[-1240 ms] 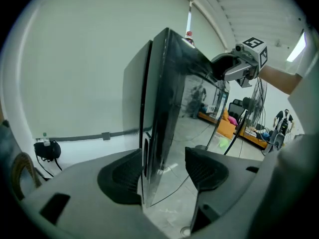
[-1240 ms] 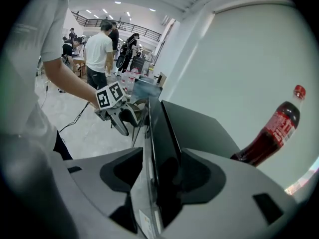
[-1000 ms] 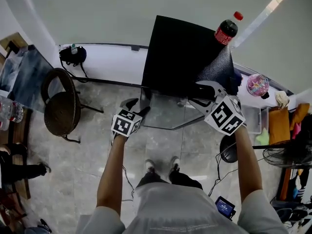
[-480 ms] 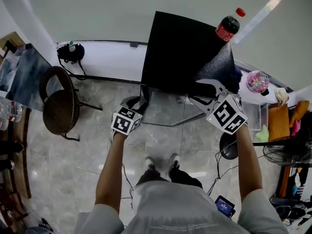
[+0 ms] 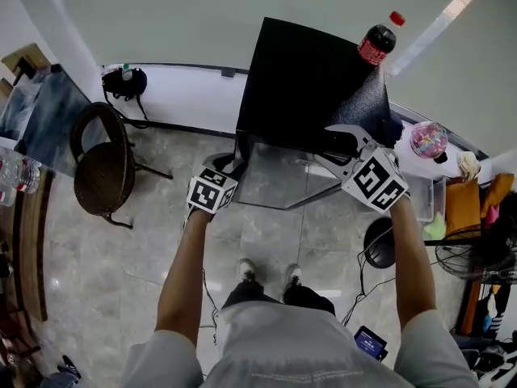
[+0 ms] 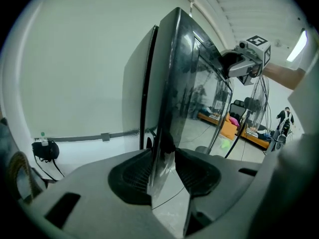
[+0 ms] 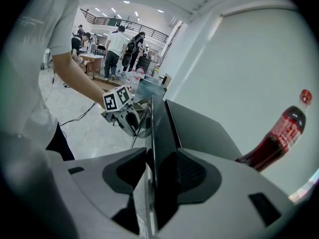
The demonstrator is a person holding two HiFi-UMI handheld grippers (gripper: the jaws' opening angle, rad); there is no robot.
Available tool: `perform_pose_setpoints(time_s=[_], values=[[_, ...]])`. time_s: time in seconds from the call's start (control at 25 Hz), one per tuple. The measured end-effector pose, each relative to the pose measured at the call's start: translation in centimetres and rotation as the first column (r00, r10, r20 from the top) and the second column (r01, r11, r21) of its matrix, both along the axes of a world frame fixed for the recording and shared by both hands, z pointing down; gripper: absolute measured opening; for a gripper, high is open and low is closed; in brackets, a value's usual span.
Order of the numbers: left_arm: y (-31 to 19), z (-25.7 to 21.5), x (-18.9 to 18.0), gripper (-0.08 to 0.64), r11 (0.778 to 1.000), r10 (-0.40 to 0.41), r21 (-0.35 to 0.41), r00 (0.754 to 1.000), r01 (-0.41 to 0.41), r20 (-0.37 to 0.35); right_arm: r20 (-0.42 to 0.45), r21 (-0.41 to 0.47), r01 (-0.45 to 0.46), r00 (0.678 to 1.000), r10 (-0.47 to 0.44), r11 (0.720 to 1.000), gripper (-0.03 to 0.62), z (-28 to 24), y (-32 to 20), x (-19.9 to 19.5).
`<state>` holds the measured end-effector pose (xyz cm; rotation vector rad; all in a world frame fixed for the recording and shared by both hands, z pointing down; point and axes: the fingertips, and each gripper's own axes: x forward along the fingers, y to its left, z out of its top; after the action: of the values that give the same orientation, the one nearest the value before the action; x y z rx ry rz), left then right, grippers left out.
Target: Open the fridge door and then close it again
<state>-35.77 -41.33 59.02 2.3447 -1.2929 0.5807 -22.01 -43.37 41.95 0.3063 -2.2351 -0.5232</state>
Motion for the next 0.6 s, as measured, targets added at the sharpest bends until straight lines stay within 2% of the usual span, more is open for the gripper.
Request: perform_pose_setpoints(time_s=[0.6], values=[[0.0, -0.01, -0.06, 0.135, 0.996, -0.085, -0.015, 0.995, 0.086, 0.046, 0.015, 0.025, 0.037, 0.999, -0.038, 0.999, 0.19, -0.2, 0.18, -0.04]])
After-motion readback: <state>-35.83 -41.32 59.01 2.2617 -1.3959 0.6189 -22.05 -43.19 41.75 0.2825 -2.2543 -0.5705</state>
